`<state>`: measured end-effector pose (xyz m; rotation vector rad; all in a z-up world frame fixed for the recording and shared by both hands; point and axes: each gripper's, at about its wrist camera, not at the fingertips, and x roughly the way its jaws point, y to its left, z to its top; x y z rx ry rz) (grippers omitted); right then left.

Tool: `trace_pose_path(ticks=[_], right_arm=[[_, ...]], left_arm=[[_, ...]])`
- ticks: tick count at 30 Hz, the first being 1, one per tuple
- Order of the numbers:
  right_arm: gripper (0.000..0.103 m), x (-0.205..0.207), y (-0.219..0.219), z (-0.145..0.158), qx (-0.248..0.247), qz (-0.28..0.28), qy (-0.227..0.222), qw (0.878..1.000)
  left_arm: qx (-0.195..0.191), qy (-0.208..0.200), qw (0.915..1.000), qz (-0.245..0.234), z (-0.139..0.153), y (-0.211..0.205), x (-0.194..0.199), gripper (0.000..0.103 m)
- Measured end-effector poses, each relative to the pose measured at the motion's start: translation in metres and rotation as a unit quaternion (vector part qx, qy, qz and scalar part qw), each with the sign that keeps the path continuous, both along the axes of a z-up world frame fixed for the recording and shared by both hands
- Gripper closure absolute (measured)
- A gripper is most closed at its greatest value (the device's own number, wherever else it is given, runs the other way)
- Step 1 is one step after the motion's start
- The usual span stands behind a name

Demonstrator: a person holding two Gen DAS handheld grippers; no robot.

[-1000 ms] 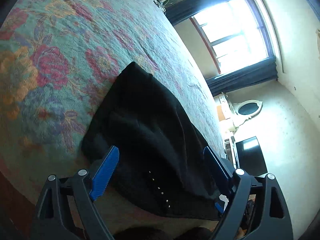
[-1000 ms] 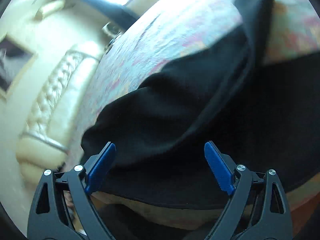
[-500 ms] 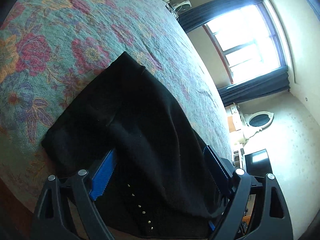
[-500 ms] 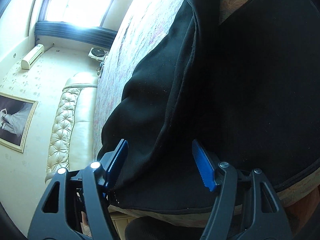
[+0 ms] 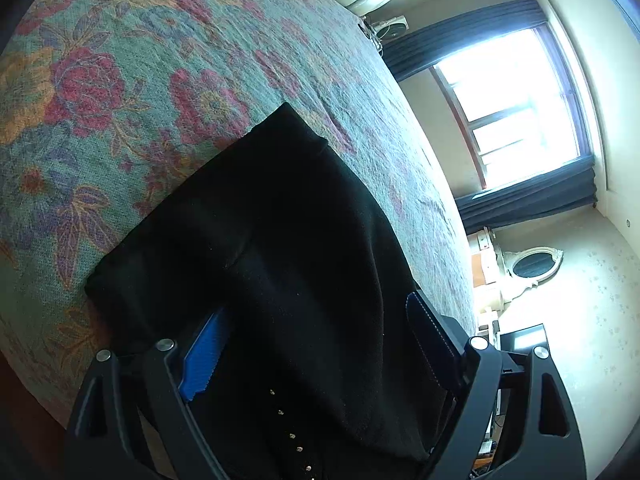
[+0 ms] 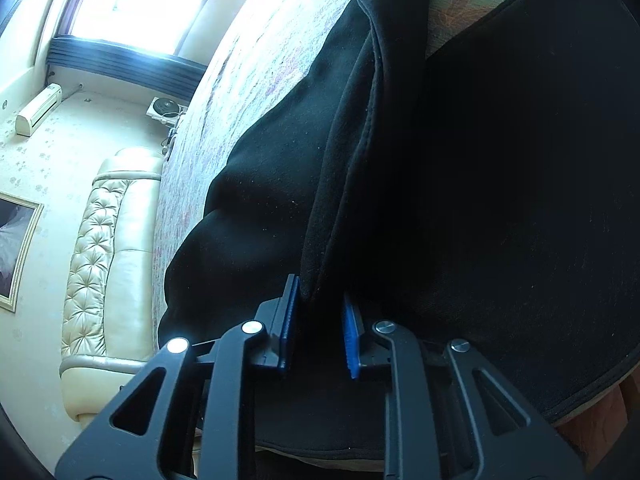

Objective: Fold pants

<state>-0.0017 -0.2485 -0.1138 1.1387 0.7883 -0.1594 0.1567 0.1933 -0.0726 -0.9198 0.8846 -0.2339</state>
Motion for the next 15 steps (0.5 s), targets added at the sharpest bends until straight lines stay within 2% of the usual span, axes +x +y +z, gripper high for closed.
trace_pose_path(ticks=[1, 3, 6, 9, 11, 12, 14, 15], right_arm=[[0.087, -0.003, -0.001, 0.0, 0.001, 0.0, -0.004, 1.0], [0.089, -0.009, -0.001, 0.001, 0.006, 0.0, -0.015, 1.0], [0.091, -0.016, 0.001, 0.007, 0.003, 0.005, -0.029, 1.0], [0.091, -0.022, 0.001, 0.013, -0.003, 0.011, -0.035, 0.999], [0.091, -0.024, 0.0, 0.011, -0.001, 0.008, -0.036, 0.999], [0.091, -0.024, -0.001, 0.008, 0.002, 0.007, -0.035, 0.999], [0.091, -0.026, -0.002, 0.005, 0.002, 0.007, -0.031, 0.999], [0.091, -0.024, -0.002, 0.003, 0.004, 0.006, -0.03, 1.0]], left_arm=[[0.004, 0.003, 1.0, 0.001, 0.0, 0.0, 0.0, 0.027], [0.003, 0.003, 1.0, -0.001, -0.002, 0.003, 0.0, 0.045], [-0.021, -0.007, 0.9997, -0.003, -0.005, 0.017, 0.0, 0.064], [-0.046, -0.009, 0.9989, -0.003, -0.009, 0.025, -0.001, 0.074], [-0.053, -0.005, 0.9986, -0.003, -0.013, 0.028, 0.0, 0.079], [-0.055, -0.002, 0.9985, -0.004, -0.014, 0.029, 0.0, 0.087], [-0.054, 0.007, 0.9985, -0.003, -0.017, 0.032, 0.0, 0.095], [-0.056, 0.012, 0.9983, -0.002, -0.018, 0.034, 0.0, 0.096]])
